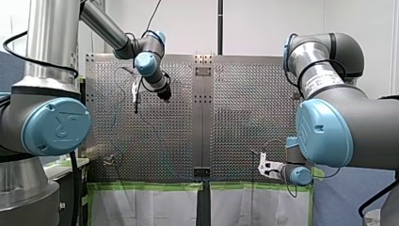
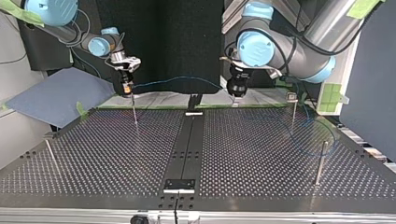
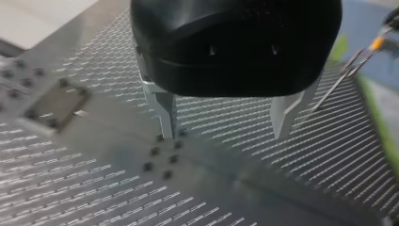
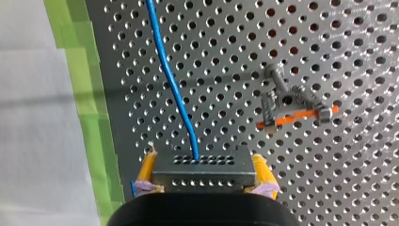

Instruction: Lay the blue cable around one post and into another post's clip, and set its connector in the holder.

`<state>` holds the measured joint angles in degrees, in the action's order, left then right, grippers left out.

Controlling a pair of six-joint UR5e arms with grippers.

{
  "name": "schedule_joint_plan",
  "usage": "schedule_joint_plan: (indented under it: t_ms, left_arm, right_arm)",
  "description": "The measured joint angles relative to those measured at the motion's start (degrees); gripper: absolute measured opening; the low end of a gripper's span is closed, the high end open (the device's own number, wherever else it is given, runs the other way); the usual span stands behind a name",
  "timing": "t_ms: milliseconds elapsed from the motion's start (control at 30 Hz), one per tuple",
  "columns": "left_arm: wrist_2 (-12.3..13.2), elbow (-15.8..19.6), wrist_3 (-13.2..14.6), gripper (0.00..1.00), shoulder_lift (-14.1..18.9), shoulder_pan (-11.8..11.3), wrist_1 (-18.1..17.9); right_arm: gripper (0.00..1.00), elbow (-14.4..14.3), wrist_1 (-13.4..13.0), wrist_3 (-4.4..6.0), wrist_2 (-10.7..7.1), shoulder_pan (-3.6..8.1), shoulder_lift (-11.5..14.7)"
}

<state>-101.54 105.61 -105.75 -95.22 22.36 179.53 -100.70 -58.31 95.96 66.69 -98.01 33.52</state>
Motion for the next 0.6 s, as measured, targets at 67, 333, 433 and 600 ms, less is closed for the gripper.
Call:
schedule_joint_plan:
  t_ms: [67,333,433,600]
  left_arm:
    - [0.3,0.8,-0.1,1.0,-0.8,0.8,-0.8]
    - [-0.3,5.2,-1.6,1.0,-5.2,5.2,-5.2]
    - [-0.4,7.0,-2.1,1.0,-7.0,7.0,-7.0]
    - [-0.5,9.8,-3.0,1.0,-9.8,9.8,-9.8]
  right_arm:
    - [0.02,0.0,0.5,-0.64,0.41,0.12,0.0]
    - [0.02,0.0,4.0,-4.55,0.59,0.71,1.3]
    - [0.02,-0.1,4.8,-5.57,0.52,0.73,1.8]
    - [0.02,-0.1,5.1,-5.98,0.47,0.74,2.1]
